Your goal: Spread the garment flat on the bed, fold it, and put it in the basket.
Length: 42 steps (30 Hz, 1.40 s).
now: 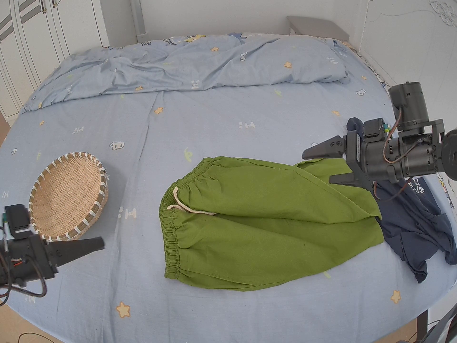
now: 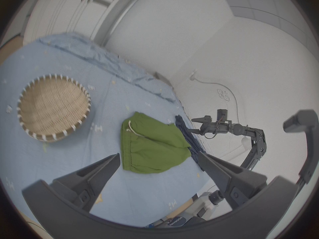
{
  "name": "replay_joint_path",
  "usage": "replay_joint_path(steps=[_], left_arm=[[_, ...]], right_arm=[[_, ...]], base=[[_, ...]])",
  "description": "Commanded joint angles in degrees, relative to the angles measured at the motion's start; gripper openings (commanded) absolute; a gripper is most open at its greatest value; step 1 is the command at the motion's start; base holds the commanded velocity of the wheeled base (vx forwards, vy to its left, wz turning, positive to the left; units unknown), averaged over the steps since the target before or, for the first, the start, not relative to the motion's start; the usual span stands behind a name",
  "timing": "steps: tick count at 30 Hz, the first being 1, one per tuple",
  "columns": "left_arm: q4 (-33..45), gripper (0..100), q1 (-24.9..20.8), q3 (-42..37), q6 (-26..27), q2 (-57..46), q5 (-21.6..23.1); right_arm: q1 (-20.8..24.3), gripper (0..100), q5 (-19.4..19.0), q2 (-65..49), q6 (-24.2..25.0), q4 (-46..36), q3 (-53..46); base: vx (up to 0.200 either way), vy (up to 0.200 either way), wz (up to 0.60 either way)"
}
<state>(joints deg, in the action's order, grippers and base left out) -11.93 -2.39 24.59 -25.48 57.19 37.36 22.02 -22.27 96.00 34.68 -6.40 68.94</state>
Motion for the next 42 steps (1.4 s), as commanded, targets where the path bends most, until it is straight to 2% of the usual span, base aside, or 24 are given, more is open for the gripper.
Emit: replay_joint_path(steps=[1,4,10,16,21,31,37,41,42], left_arm=[[-20.58,100,-5.35,-4.99,-0.54,43.62,7.64],[-22.69,100,-5.70,-5.96,-0.19,45.82,7.55],[-23.49,100,-7.10,-3.93,-0.01,53.82,7.46],[-24.98,100,-8.42,-3.41,-0.63,54.08,7.37],[-25.07,100,-9.74,-0.33,-3.35,54.70,7.46],[-26.03,100,-9.65,2.75,-4.67,56.90,7.46],[-27.18,100,-9.12,6.52,-9.50,58.48,7.46],[-28.76,100,-9.12,6.44,-9.68,58.65,7.46],[-29.02,0,-9.04,6.35,-9.68,58.65,7.46]], right_arm=[[-12.35,100,-4.45,-9.25,-1.11,8.69,-17.52],[-13.58,100,-6.82,-9.52,-1.02,11.23,-18.22],[-13.67,100,-7.17,-9.43,-1.02,13.17,-18.40],[-13.58,100,-7.26,-9.52,-1.11,13.17,-18.40],[-14.19,100,-7.26,-9.52,-1.11,13.61,-18.58],[-14.55,100,-7.17,-9.52,-1.11,14.05,-18.58],[-14.46,100,-7.17,-9.60,-1.11,14.05,-18.75],[-14.46,100,-7.17,-9.52,-1.11,14.05,-18.84],[-14.46,100,-7.17,-9.52,-1.11,14.05,-18.84]], base=[[0.000,0.000,0.00],[0.000,0.000,0.00],[0.000,0.000,0.00],[0.000,0.000,0.00],[0.000,0.000,0.00],[0.000,0.000,0.00],[0.000,0.000,0.00],[0.000,0.000,0.00],[0.000,0.000,0.00]])
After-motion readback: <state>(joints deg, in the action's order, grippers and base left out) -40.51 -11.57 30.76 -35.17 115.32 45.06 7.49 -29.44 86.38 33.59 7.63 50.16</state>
